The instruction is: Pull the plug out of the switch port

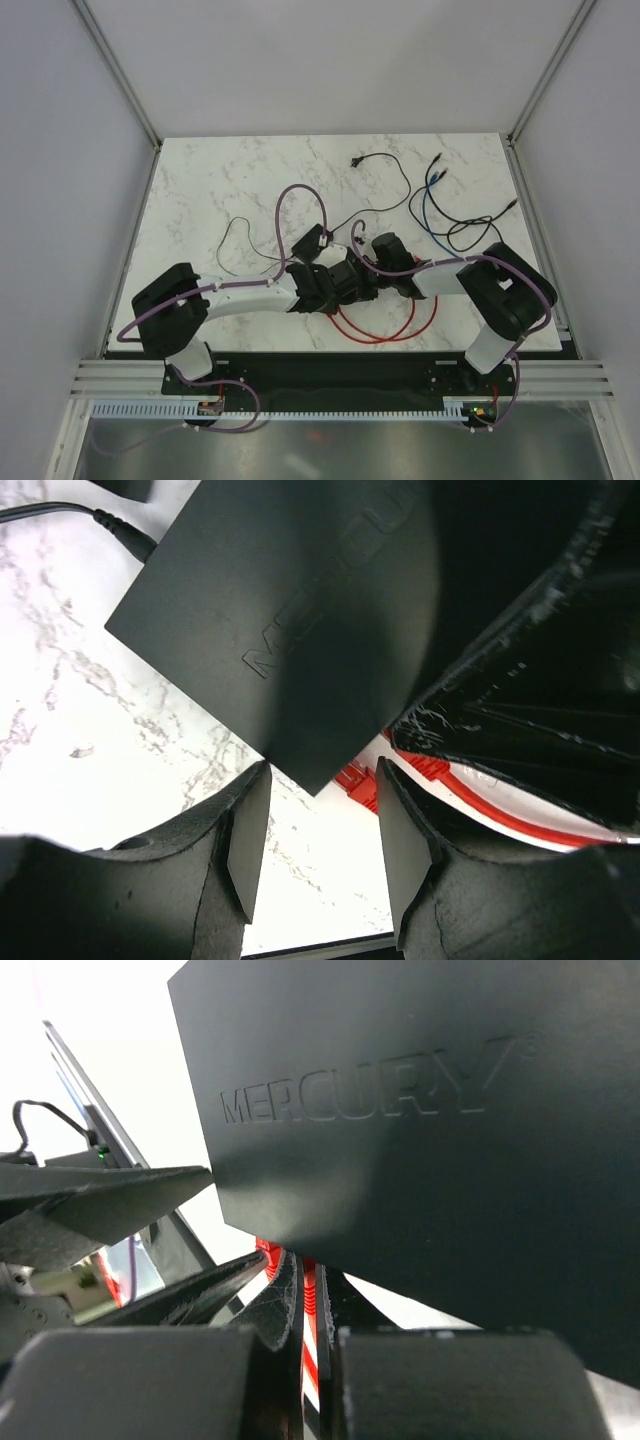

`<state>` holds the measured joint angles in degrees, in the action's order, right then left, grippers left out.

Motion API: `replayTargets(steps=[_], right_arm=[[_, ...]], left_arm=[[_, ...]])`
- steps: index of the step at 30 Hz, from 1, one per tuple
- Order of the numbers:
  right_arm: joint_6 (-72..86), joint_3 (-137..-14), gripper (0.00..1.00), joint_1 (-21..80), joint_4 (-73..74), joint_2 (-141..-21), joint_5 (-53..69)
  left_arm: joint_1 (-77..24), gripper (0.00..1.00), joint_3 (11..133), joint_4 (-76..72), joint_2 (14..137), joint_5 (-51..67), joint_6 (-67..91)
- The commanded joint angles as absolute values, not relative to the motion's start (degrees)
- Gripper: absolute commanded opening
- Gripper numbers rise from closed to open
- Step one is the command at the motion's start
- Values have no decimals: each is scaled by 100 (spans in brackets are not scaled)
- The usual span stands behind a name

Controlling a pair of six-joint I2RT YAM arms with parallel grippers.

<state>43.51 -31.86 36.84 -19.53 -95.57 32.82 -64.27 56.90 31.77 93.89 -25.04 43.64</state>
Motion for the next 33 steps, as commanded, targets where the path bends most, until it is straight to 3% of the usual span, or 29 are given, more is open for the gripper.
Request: replayTargets(steps=[1,9,11,13,17,33], right_arm=[[3394,-3646,0,3718,-696,-9861,2866],[2944,-3885,1,3665,-35,-9606,2522],[3040,-3806,7,3665,-183,-9589,2540],[3233,-3727,23,3648,-342,-9519,2584],[3612,-3429,34,3639,-851,-9317,2637],[4789,-2742,40,3630,-2680,-9580,3173]], left_arm=[[-6407,54,5590,3015,8939,-2944,4420],[-6407,55,5177,2954,8289,-3085,4492],[-6407,55,5168,2743,8305,-3041,4307],[-6407,55,5168,2585,8367,-2979,4114],[-6407,55,5090,2356,8481,-2989,3929],[-6390,53,4711,1863,8288,-2874,3841]])
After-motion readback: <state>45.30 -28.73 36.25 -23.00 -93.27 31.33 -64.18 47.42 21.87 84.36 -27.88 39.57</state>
